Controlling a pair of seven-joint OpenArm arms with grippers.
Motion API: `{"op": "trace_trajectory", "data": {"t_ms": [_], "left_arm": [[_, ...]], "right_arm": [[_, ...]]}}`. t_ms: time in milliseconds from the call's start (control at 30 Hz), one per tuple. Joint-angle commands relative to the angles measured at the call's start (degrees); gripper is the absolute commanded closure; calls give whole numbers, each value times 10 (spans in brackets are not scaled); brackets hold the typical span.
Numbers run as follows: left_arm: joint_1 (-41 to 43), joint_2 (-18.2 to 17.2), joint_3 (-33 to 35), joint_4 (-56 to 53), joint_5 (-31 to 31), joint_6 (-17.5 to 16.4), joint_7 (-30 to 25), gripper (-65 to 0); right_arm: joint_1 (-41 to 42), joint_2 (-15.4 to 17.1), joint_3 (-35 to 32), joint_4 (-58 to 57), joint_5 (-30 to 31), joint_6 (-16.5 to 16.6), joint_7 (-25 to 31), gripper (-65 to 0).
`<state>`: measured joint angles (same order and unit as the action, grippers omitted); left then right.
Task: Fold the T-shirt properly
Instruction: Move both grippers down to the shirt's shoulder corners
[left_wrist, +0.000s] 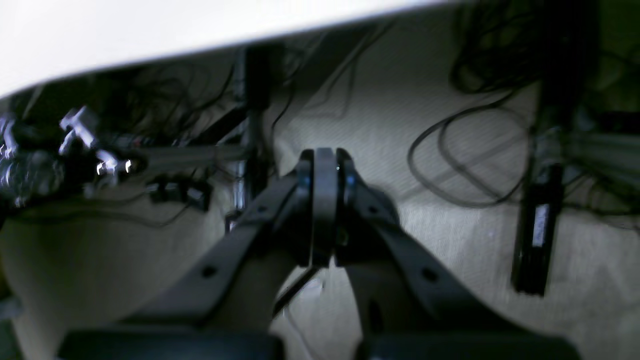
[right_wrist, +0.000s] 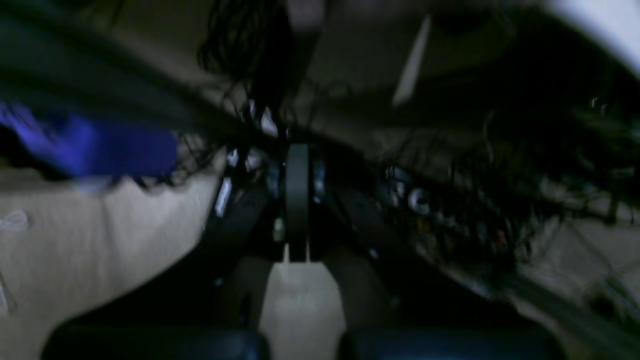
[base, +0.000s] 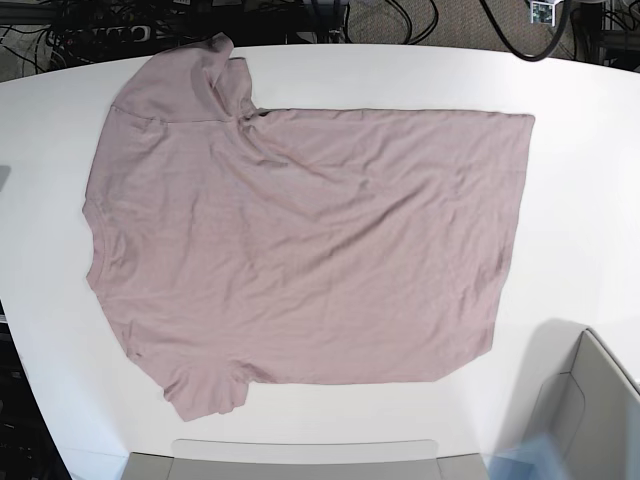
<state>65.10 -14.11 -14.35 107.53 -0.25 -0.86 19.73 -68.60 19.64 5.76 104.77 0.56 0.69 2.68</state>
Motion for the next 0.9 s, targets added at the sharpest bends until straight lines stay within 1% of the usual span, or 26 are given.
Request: {"op": "trace_trajectory", "data": {"t_ms": [0, 67, 167, 300, 533, 700, 767, 867], "left_arm": [[8, -3, -3, 18, 2, 9, -9, -3], [7, -3, -4, 39, 2, 9, -9, -3], [2, -3, -5, 71, 2, 9, -9, -3], [-28, -2, -29, 92, 2, 9, -11, -3], [-129, -2, -79, 94, 3, 9, -12, -3], [-207, -2, -80, 97, 4, 9, -13, -4], [-243, 7, -79, 98, 4, 9, -13, -4], [-309, 41, -82, 98, 7, 9, -9, -5]], "right_arm": [[-8, 4, 11, 23, 3, -4, 11, -1], [-5, 5, 14, 49, 3, -4, 12, -1], [23, 4, 17, 83, 3, -4, 12, -1], [45, 3, 15, 116, 3, -4, 12, -1], [91, 2, 16, 132, 3, -4, 14, -1], [132, 2, 12, 132, 2, -4, 15, -2], [143, 2, 12, 132, -1, -4, 15, -2], [166, 2, 12, 132, -1, -4, 15, -2]]}}
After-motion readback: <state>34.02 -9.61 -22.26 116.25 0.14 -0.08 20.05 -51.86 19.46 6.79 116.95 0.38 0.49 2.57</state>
